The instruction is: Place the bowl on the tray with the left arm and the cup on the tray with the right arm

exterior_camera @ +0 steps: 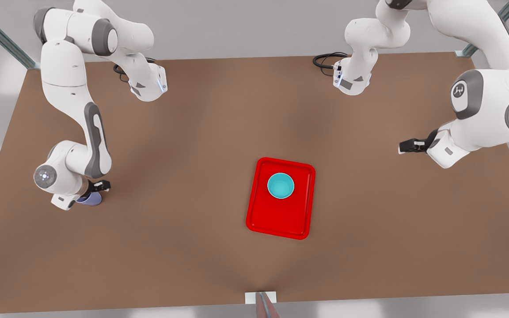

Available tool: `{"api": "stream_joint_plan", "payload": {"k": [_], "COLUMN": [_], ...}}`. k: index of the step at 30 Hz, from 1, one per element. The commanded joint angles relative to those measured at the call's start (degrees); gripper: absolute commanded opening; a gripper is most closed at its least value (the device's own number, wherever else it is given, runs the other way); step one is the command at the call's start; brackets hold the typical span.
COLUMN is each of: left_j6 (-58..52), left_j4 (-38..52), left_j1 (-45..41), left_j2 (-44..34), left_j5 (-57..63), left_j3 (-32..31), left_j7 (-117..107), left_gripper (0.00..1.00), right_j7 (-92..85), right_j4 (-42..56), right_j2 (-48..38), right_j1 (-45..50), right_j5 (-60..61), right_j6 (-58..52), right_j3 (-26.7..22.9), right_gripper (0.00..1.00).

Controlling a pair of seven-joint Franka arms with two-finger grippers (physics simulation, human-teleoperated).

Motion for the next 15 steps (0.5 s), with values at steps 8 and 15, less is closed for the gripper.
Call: {"api": "stream_joint_plan", "payload": {"k": [8,15], "left_j6": [-0.43,-0.43], "left_j4": [0.05,0.14], "left_j1": [-0.33,-0.50], "left_j2": [0.00,-0.09], "left_j5": [0.15,0.15], "left_j3": [1.25,1.25], "left_j7": [0.59,0.59], "left_gripper": [1.00,1.00], "right_j7": [-5.08,-9.12], "right_j4": [0.57,1.97], "right_j2": [0.10,-0.87], "right_j1": [-0.20,0.24], "right_j5": [0.11,-0.41], "right_j6": [0.19,-2.53], "right_j3": [-0.45,-0.54], "right_gripper": [0.21,0.21]}}
